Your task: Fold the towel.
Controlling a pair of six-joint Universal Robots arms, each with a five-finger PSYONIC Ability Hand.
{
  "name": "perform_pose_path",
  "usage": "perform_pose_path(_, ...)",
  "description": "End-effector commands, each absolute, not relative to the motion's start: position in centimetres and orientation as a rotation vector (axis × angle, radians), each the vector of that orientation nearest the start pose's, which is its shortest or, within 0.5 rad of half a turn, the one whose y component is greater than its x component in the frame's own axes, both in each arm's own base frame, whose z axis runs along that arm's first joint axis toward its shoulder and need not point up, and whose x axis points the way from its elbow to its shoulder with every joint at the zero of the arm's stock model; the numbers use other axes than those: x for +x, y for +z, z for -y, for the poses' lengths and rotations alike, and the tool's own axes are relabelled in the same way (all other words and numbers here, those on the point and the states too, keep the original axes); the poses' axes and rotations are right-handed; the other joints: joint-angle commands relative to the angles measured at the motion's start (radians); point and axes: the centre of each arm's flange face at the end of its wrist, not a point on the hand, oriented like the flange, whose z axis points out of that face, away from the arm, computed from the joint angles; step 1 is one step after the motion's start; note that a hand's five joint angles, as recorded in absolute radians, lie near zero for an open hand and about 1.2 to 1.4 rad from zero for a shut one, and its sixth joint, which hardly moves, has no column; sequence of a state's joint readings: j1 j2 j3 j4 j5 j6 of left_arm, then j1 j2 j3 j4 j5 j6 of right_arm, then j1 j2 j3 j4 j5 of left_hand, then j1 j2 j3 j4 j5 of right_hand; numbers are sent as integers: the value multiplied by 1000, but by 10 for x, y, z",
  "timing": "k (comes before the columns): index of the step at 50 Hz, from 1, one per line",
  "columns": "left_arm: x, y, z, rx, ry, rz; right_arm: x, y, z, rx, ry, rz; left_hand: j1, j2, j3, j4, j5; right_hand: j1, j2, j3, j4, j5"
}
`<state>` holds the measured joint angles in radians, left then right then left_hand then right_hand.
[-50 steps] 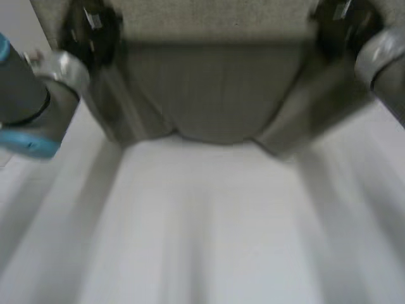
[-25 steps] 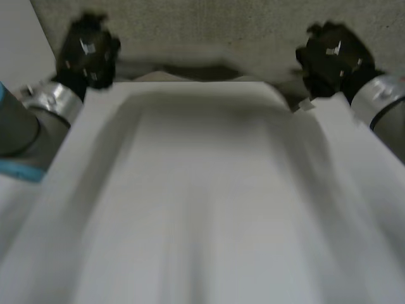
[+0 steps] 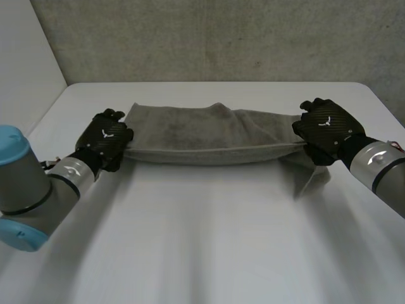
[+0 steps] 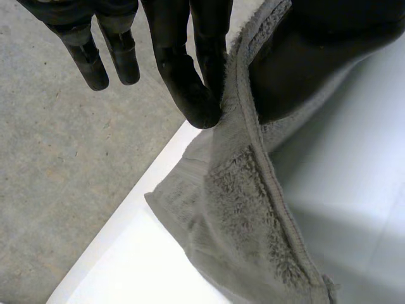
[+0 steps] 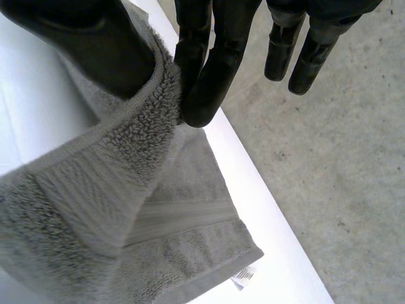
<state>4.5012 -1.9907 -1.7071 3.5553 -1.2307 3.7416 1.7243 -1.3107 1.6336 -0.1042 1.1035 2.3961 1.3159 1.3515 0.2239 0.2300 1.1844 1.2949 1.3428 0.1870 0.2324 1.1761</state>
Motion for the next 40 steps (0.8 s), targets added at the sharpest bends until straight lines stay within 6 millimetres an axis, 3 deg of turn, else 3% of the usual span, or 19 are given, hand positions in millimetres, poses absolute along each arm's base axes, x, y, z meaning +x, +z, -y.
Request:
perform_pose_path(1,-224,193,294,1222,-2077,-2007,210,225,271,-1571,-1947,-1902,80,45,-49,-55,37,101,53,-12,-58,46)
perform_pose_path(6,-206,222,286,1146,-2113,-1947,196,217,249,-1652,-1750,-1940,80,45,-49,-55,37,101,53,-12,-58,46)
perform_pose_path(10,-201,230,281,1139,-2104,-1965,195,213,232,-1678,-1599,-1948,80,45,-49,-55,37,101,53,-12,-58,46)
perform_pose_path(12,-199,233,279,1140,-2094,-1979,197,213,210,-1736,-1439,-1887,80,45,-49,-55,37,101,53,-12,-58,46)
perform_pose_path(16,-197,237,277,1146,-2093,-1980,194,218,209,-1751,-1399,-1853,80,45,-49,-55,37,101,53,-12,-58,46)
perform_pose_path(18,-197,239,279,1144,-2100,-1967,188,225,222,-1739,-1446,-1866,80,45,-49,-55,37,101,53,-12,-58,46)
perform_pose_path(19,-197,239,279,1144,-2100,-1967,188,225,222,-1739,-1446,-1866,80,45,-49,-55,37,101,53,-12,-58,46)
perform_pose_path(21,-198,245,292,1130,-2127,-1925,187,220,247,-1646,-1413,-1919,80,45,-49,-55,37,101,53,-12,-58,46)
perform_pose_path(22,-198,245,292,1130,-2127,-1924,187,220,247,-1645,-1413,-1920,80,45,-49,-55,37,101,53,-12,-58,46)
perform_pose_path(23,-200,240,304,1136,-2123,-1920,188,219,261,-1605,-1405,-1944,80,45,-49,-55,37,101,53,-12,-58,46)
perform_pose_path(24,-200,240,304,1136,-2123,-1920,188,219,261,-1604,-1405,-1944,80,45,-49,-55,37,101,53,-12,-58,46)
perform_pose_path(25,-206,233,318,1145,-2131,-1913,191,217,278,-1571,-1403,-1977,80,45,-49,-55,37,101,53,-12,-58,46)
perform_pose_path(26,-206,233,318,1145,-2131,-1913,191,217,278,-1571,-1403,-1977,80,45,-49,-55,37,101,53,-12,-58,46)
perform_pose_path(28,-213,225,347,1135,-2141,-1909,197,212,301,-1566,-1406,-2054,80,45,-49,-55,37,101,53,-12,-58,46)
perform_pose_path(35,-228,203,384,1085,-2112,-1906,222,201,330,-1636,-1475,-2112,80,45,-49,-55,37,101,53,-12,-58,46)
perform_pose_path(37,-230,199,390,1072,-2110,-1902,228,197,348,-1588,-1567,-2132,80,45,-49,-55,37,101,53,-12,-58,46)
perform_pose_path(40,-236,191,399,1065,-2110,-1899,228,195,355,-1556,-1609,-2135,80,45,-49,-55,37,101,53,-12,-58,46)
